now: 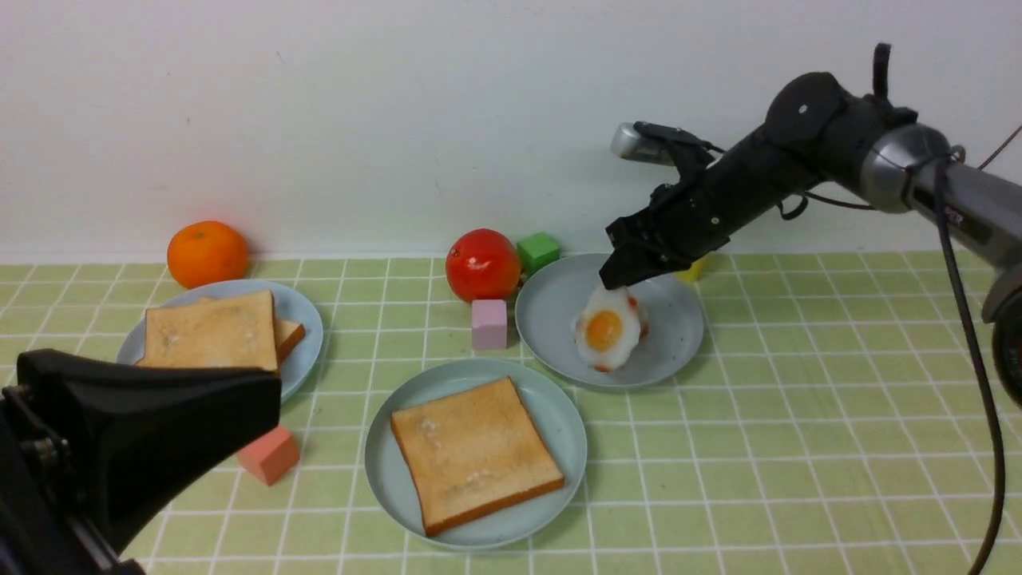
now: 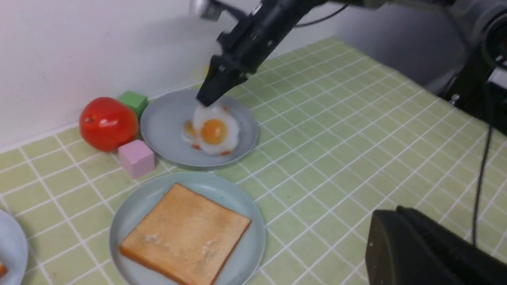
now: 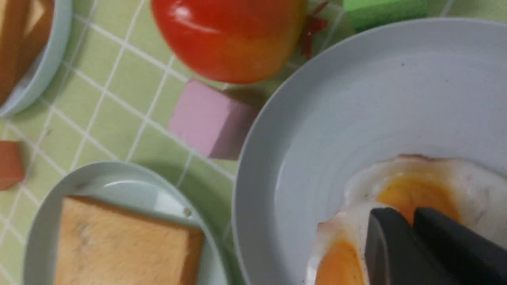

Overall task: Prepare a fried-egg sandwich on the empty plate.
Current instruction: Use the right arm to grab a fried egg, then use the right arm to place the fried egg on the slice of bread in the middle

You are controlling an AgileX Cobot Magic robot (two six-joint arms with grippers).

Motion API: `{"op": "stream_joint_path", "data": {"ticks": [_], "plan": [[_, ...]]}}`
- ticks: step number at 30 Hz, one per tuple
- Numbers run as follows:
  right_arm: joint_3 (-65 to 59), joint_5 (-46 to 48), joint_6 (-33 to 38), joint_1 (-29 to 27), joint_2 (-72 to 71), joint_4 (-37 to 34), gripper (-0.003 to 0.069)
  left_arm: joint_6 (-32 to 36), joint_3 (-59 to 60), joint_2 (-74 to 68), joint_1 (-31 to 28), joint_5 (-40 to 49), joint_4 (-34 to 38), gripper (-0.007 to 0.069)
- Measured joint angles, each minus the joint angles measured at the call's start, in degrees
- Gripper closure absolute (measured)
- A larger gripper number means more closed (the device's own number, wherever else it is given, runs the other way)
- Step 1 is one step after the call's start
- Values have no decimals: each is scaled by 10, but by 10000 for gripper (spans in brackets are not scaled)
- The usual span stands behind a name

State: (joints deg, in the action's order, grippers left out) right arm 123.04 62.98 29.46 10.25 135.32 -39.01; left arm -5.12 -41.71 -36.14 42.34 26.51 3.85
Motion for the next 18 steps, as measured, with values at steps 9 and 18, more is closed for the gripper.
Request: {"op": "stream_joint_path", "data": {"ticks": [9, 18], "plan": [[-102, 66, -19, 33, -158, -50, 588, 0, 0, 0, 0, 21, -28, 638], [-317, -48, 22, 135, -250, -122, 588, -3, 2, 0, 0, 57, -82, 637]]}}
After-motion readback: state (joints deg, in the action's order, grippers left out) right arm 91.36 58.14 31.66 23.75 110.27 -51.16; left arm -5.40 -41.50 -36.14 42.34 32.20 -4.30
